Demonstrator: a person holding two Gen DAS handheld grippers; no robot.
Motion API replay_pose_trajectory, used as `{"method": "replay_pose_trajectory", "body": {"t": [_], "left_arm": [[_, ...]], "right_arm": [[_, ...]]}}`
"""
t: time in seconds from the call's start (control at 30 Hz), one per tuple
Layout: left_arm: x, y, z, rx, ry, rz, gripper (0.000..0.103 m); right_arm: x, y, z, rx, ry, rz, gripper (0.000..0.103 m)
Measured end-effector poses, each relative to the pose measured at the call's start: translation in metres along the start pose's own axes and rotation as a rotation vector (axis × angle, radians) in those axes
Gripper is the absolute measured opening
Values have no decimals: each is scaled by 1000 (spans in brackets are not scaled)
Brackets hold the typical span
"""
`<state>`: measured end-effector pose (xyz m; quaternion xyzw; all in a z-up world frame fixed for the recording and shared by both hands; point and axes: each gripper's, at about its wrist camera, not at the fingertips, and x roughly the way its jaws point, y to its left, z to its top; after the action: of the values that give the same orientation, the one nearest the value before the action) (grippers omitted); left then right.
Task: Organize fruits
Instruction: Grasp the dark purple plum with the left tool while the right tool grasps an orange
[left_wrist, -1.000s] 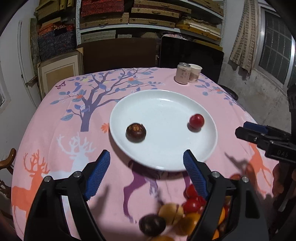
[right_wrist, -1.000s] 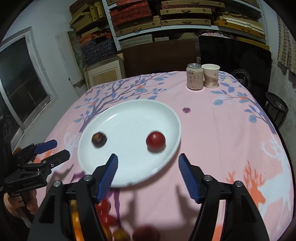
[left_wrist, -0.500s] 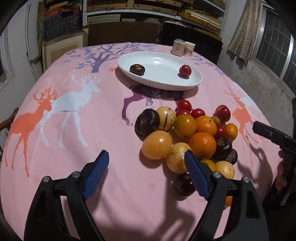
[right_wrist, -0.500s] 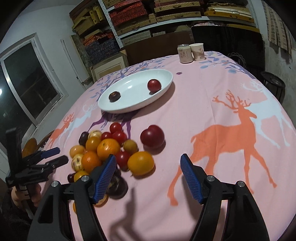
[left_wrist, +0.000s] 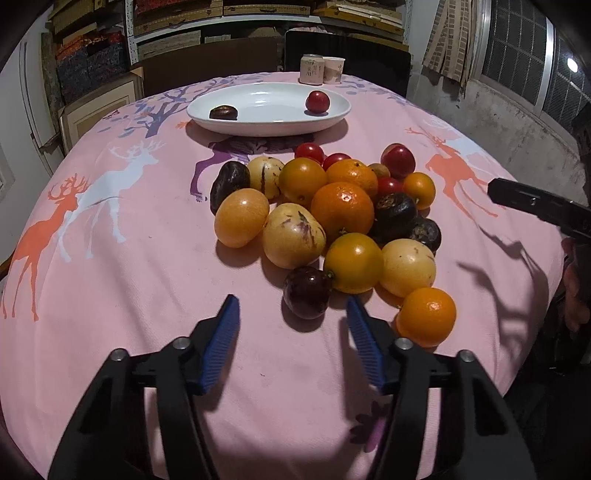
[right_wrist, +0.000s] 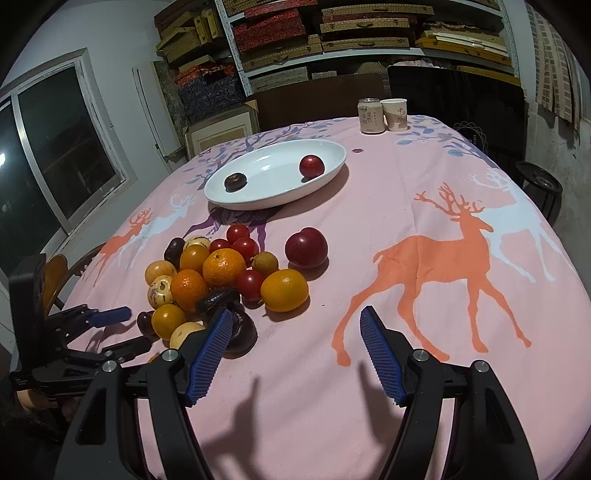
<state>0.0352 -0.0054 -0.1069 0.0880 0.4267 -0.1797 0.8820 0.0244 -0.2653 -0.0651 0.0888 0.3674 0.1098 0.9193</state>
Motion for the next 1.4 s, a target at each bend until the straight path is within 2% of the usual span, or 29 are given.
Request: {"method": "replay_pose_trajectory", "body": {"t": [0.07,0.17,0.27,0.53,0.83,0.97,1.13,1.4], "left_arm": [[6,-3,0,11,7,5,43],[8,-7,1,27,-7,19,42],[8,-8,0,33,-24,-2,26],[-12,-4,-3,23,-79,-6,26],[-19,-3,-9,9,-70,-14,26],[-17,0,-10,-4,-59,-19,26],[-14,2,-11,-10,-54,-23,26],[-12,7,-12,-27,-60,-26,26]], "right_arm": [[-3,-1,-1,4,-5,-3,73],[-4,-6,-2,18,-4,-8,73],[-4,-7,-4,18,1,-5,73],[14,0,-6,-13,46,5,73],[55,19,14,-113,91,-59,72],[75,20,18,-133,143,-65,60],[84,20,20,-126,158,-35,47],[73,18,14,-106,95,-7,45]]}}
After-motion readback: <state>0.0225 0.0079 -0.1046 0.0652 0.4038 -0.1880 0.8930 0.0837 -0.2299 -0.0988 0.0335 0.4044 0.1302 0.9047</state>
